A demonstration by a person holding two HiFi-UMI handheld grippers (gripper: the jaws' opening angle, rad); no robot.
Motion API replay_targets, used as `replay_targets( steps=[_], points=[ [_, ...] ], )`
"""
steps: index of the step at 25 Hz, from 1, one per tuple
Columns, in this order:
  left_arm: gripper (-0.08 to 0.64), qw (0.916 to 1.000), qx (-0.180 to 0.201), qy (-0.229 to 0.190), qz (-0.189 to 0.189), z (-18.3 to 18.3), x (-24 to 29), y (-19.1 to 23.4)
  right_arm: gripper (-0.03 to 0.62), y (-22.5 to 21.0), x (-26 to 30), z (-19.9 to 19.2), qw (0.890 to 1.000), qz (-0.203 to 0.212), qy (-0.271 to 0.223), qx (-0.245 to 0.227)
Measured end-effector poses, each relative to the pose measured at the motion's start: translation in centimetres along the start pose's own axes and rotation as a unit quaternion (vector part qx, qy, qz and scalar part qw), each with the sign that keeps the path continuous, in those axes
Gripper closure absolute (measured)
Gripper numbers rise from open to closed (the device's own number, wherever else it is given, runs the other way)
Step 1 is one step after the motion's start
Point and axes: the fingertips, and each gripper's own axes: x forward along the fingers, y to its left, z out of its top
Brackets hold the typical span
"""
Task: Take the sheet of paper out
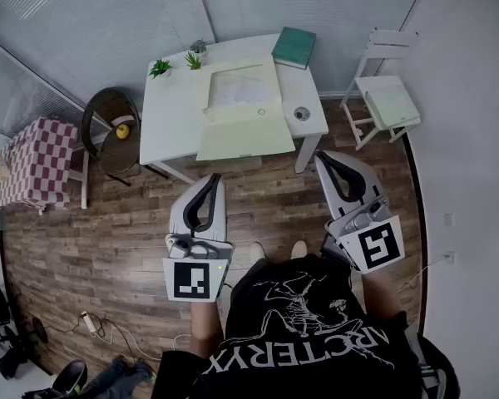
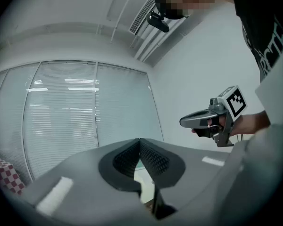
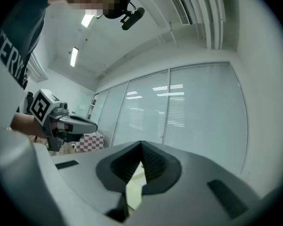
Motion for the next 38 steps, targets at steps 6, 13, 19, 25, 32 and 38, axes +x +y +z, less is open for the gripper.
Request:
replay_targets(
  steps=[6,13,19,25,32,38],
  points=[
    [0.548,1.0,-0.002,-0.006,0.001,0.1,0.2,-0.5,0.581,0.5,0.3,0.2,1.0,0.008,-0.002,-0.021],
    [0.548,1.0,0.0,-0.005,0.003,0.2,0.5,-0.6,0.58,-0.5,-0.6,0.7,0.999,-0.003,-0.035,0.002],
    [0.548,0.9999,0.0,0.005,0.009,0.1,1.0,-1.2,0.58,-1.0,-0.8,0.0,1.0,0.0,-0.02,-0.018],
    [0.548,0.9997,0.001,0.005,0.024,0.2,2.2,-2.6,0.58,-2.3,-1.5,-0.9,1.0,0.016,-0.018,-0.009],
    [0.548,0.9988,0.004,0.013,0.047,-0.1,3.1,-4.2,0.58,-4.3,-2.1,-2.2,0.999,0.033,-0.019,0.007],
    [0.548,0.998,0.002,0.03,0.056,-1.5,5.2,-2.4,0.58,-4.7,0.8,-4.0,0.998,0.054,-0.005,0.015]
  ],
)
